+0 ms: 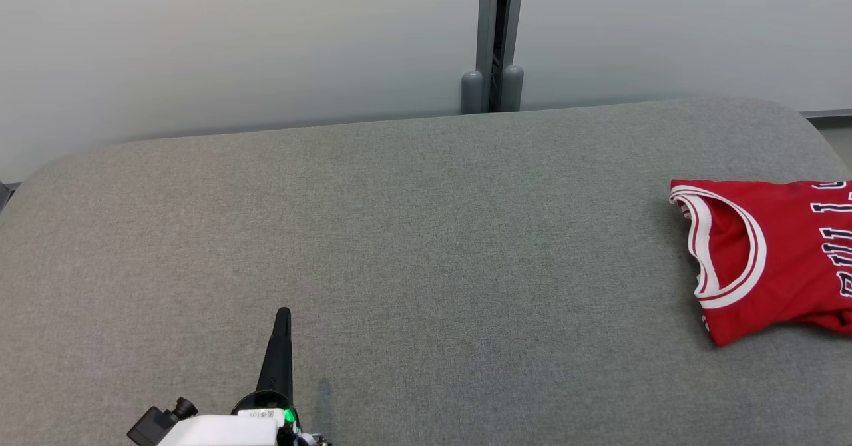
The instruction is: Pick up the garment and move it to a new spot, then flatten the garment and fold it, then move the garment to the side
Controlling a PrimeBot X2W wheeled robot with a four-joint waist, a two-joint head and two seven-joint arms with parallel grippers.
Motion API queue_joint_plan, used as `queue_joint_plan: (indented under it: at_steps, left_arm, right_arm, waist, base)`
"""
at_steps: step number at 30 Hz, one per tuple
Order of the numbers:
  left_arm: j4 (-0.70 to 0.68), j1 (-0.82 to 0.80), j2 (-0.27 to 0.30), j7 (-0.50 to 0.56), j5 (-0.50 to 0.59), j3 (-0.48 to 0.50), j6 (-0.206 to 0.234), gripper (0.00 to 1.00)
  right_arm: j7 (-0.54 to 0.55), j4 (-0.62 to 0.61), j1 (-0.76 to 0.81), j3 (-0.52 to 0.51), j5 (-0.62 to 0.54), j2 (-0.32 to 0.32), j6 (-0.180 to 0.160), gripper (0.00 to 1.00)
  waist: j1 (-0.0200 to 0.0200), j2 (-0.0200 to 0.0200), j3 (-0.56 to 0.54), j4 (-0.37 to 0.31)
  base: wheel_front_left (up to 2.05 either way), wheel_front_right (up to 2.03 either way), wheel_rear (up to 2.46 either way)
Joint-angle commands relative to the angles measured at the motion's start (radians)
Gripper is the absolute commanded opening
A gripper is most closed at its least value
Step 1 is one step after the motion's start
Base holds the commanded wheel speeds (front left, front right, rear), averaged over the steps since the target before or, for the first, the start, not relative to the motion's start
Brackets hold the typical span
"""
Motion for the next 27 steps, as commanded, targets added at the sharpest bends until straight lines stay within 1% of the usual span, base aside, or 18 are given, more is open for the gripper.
queue_joint_plan:
  at_steps: [1,27]
  left_arm:
    - [0.001,-0.016,0.002,-0.002,-0.001,0.001,-0.004,0.0]
    - [0.001,-0.016,0.002,-0.002,-0.001,0.001,-0.004,0.0]
  right_arm:
    - [0.001,-0.001,-0.004,-0.002,0.006,-0.004,0.0,0.0]
    - [0.001,-0.001,-0.004,-0.002,0.006,-0.004,0.0,0.0]
  waist:
    - [0.0,0.0,0.0,0.0]
    - [0.0,0.0,0.0,0.0]
  base:
    - [0.0,0.0,0.0]
    - [0.0,0.0,0.0]
